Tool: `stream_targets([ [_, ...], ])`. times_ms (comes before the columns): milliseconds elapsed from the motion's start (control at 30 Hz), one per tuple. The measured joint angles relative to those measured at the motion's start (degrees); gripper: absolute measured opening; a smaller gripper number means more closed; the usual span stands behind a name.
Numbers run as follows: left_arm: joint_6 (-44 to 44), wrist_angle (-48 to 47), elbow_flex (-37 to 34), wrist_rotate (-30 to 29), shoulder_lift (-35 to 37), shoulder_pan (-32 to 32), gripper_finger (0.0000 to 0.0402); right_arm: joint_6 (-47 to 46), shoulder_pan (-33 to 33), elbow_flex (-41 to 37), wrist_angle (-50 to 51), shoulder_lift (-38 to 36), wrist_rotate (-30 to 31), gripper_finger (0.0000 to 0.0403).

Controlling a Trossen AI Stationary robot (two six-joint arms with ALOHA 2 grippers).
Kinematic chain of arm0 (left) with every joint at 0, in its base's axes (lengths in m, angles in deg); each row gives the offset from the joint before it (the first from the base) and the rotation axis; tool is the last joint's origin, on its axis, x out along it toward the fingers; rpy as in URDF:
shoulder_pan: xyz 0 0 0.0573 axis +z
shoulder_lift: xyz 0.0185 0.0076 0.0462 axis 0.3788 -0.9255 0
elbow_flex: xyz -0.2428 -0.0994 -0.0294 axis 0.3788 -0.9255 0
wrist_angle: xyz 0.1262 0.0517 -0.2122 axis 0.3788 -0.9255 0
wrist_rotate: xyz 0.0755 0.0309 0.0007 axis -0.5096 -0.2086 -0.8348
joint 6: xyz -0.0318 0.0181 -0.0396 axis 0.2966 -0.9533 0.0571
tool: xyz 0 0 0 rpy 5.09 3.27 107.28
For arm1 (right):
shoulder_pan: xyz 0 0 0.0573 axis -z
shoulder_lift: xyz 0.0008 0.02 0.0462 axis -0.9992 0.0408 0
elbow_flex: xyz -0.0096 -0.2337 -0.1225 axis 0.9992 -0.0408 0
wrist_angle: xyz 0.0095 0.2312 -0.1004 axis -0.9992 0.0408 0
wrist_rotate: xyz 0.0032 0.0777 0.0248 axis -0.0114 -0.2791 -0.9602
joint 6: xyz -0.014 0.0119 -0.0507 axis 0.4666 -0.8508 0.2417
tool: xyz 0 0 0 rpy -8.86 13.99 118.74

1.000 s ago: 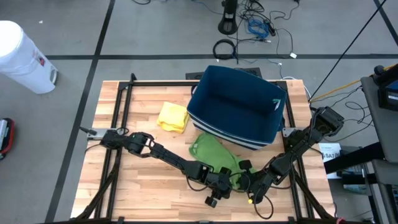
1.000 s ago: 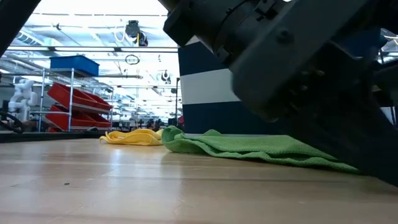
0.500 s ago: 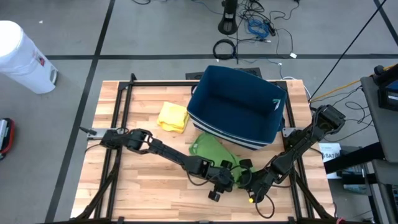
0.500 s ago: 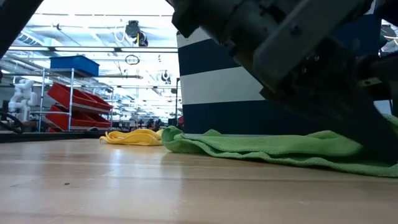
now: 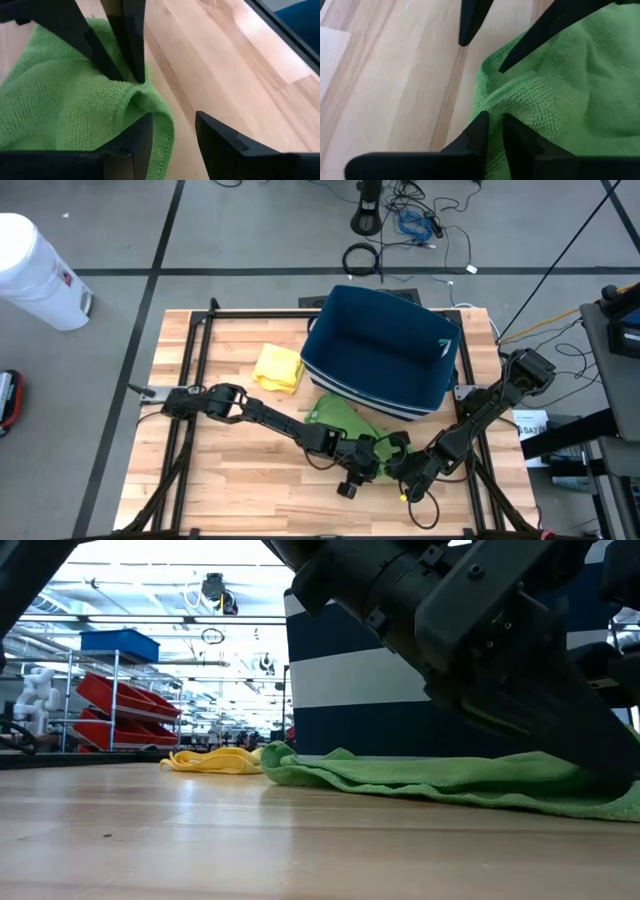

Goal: Fold towel
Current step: Fold the green towel

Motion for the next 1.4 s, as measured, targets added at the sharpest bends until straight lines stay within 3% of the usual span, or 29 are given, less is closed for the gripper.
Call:
stream_targets([
  [167,1.88,2.27,0.00,5.40,-1.80,0.17,0.0154,0.45,0.04,0.00,-0.01,0.00,0.72,0.0031],
  [400,4.26,2.62,0.02,-1.18,-2.95,0.65,0.0153,0.61,0.04,0.00,-0.09,0.02,0.73,0.0020],
  [700,5.99,2.74,0.04,-1.25,-2.95,0.44,0.0153,0.85,0.23,0.00,-0.07,0.04,0.68,0.0020],
  [1000,5.56,5.03,0.02,2.89,-2.91,-0.29,0.0153,1.09,0.28,0.00,-0.06,0.04,0.64,0.0020],
  [1233,4.20,3.92,0.00,2.75,-2.86,0.00,0.0153,1.09,0.26,0.00,-0.58,0.04,-2.44,0.0020],
  [1400,4.02,2.44,0.00,2.94,-2.71,-0.01,0.0153,2.26,-0.26,0.17,-1.94,0.04,-2.79,0.0043],
])
